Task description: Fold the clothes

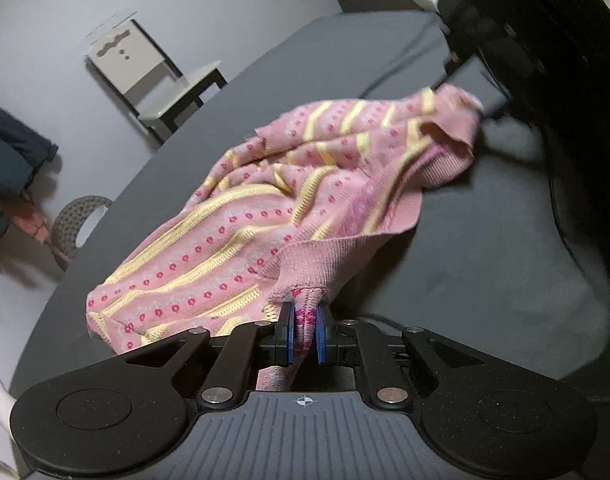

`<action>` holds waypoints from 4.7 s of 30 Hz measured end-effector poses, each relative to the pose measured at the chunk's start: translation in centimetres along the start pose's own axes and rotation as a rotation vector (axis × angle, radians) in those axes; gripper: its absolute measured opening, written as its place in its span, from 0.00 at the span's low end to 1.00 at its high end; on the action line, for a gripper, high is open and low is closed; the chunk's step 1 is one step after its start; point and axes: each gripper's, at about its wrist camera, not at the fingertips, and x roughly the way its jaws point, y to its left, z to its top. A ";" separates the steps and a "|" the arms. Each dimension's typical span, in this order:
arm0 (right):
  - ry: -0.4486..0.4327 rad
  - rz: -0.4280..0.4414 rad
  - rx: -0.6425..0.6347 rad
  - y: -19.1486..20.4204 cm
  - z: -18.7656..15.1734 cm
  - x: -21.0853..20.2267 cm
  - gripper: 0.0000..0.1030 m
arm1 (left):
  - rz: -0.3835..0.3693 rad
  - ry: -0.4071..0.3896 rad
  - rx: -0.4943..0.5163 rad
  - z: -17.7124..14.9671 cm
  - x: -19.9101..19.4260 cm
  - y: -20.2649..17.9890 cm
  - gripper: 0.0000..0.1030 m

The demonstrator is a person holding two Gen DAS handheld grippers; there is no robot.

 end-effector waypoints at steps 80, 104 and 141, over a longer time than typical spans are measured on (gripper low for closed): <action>-0.087 -0.964 0.463 -43.8 0.8 -5.2 0.06 | 0.633 -0.475 -0.021 24.6 -9.2 27.5 0.07; -0.059 -0.426 -0.128 -17.0 -1.6 7.3 0.07 | 0.214 -0.211 0.618 5.8 8.3 6.2 0.07; 0.228 0.239 2.159 -20.2 -29.7 11.4 0.32 | 0.028 -0.405 -0.742 0.7 13.7 6.6 0.08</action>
